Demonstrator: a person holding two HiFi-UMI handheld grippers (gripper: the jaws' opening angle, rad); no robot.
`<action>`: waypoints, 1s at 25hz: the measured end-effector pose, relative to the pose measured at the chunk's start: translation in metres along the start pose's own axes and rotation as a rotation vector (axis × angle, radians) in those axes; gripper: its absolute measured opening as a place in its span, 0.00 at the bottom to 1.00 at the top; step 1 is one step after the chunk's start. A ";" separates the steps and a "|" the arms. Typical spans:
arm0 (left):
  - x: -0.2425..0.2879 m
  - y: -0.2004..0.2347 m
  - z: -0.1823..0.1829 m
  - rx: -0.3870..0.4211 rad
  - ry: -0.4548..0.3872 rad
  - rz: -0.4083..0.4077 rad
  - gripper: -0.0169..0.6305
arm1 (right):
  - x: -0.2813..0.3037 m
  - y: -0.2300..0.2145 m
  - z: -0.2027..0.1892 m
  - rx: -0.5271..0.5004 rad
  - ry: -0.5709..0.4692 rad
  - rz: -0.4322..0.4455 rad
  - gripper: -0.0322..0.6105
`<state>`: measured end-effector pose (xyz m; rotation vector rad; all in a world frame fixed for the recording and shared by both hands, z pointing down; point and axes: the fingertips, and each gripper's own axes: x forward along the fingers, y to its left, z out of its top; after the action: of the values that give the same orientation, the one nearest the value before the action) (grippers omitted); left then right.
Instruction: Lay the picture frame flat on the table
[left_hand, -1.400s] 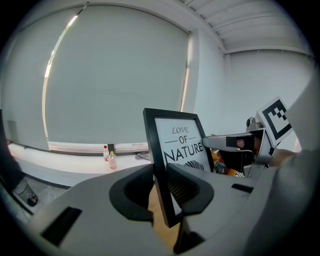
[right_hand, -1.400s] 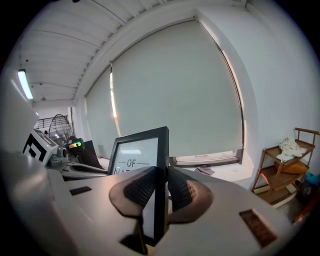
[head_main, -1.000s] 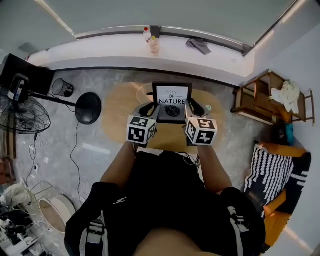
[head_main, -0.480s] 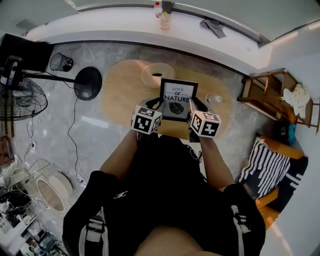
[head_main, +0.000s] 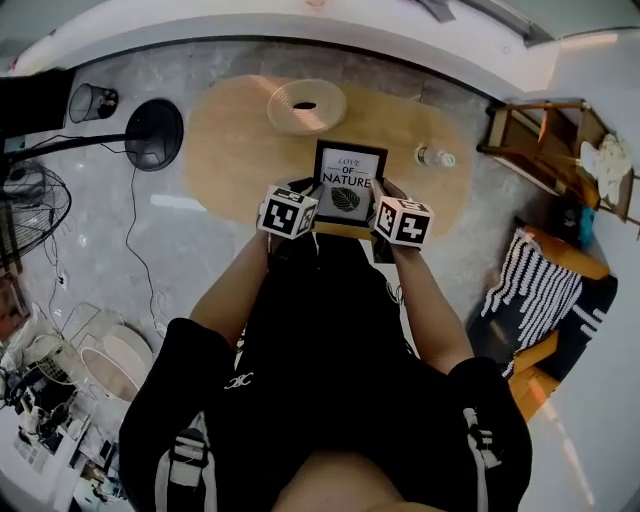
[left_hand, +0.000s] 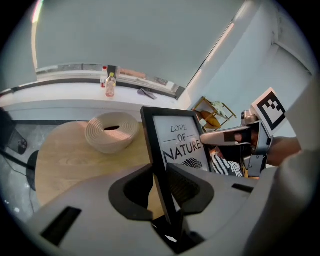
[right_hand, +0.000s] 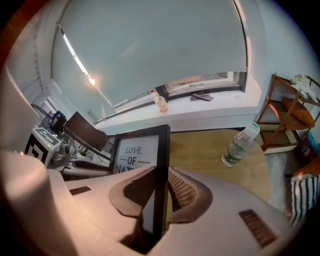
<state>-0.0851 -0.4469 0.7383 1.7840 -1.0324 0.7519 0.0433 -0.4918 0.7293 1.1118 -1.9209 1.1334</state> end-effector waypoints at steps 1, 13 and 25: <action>0.009 0.006 -0.007 -0.005 0.022 -0.007 0.18 | 0.011 -0.002 -0.008 0.009 0.021 0.003 0.19; 0.114 0.083 -0.088 -0.163 0.164 -0.011 0.17 | 0.135 -0.030 -0.083 0.051 0.207 0.023 0.19; 0.182 0.128 -0.127 -0.203 0.251 0.003 0.17 | 0.220 -0.057 -0.133 0.123 0.294 0.024 0.19</action>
<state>-0.1217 -0.4205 0.9911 1.4739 -0.9095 0.8193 0.0111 -0.4626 0.9890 0.9274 -1.6589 1.3611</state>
